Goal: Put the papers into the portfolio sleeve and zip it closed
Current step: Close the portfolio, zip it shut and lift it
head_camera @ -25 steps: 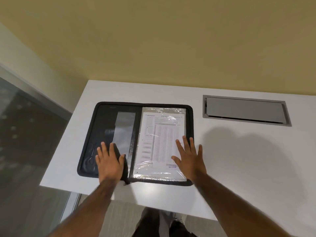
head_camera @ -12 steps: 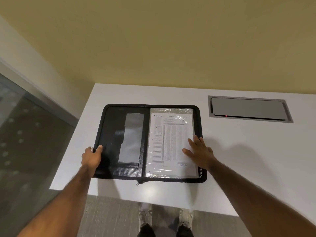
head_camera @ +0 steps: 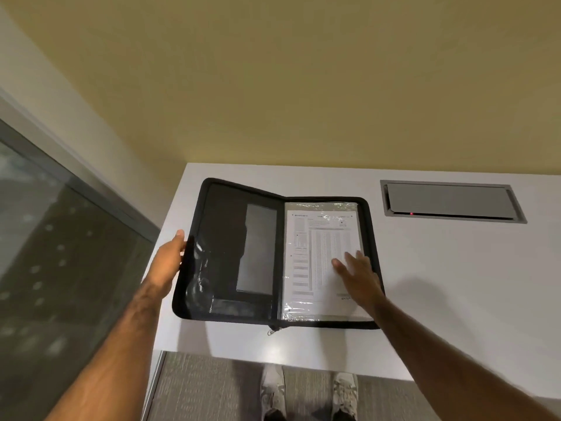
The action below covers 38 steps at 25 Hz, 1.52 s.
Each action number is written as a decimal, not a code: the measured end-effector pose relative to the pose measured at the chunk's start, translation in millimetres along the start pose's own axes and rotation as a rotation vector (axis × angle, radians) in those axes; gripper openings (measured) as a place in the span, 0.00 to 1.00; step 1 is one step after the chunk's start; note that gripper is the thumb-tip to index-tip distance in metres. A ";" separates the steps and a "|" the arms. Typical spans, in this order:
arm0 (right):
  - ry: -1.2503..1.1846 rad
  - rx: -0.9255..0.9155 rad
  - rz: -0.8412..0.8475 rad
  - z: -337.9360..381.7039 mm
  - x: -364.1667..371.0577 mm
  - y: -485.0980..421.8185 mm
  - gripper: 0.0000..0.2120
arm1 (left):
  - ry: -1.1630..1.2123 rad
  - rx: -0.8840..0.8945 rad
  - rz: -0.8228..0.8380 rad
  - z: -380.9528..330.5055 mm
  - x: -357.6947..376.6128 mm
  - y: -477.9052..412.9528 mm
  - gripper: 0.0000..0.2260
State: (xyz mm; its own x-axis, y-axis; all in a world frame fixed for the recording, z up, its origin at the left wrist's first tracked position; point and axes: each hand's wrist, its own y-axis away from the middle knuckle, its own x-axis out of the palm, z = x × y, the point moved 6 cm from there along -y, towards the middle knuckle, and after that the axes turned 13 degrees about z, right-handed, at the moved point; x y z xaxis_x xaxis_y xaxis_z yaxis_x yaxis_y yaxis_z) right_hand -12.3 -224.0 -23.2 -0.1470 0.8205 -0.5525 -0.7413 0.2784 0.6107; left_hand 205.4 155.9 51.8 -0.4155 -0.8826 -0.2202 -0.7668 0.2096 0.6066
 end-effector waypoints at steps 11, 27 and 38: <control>-0.633 -0.483 0.136 204.6 13.1 53.7 0.31 | 0.495 0.273 0.609 -77.0 134.5 68.0 0.32; -0.672 -0.349 -0.030 54.3 -62.5 43.4 0.23 | -0.270 0.386 0.639 -39.3 319.9 74.6 0.29; -0.427 0.007 -0.078 -58.0 -50.5 2.0 0.26 | -1.130 0.359 0.641 58.5 340.1 32.8 0.34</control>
State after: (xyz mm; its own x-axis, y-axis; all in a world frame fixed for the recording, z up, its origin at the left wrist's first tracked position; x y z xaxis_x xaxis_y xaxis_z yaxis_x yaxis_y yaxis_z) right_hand -44.3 -293.8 -27.0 0.1949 0.9293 -0.3136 -0.7347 0.3501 0.5810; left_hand 10.4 -112.8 -47.9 -0.7852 0.2028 -0.5852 -0.2996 0.7025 0.6455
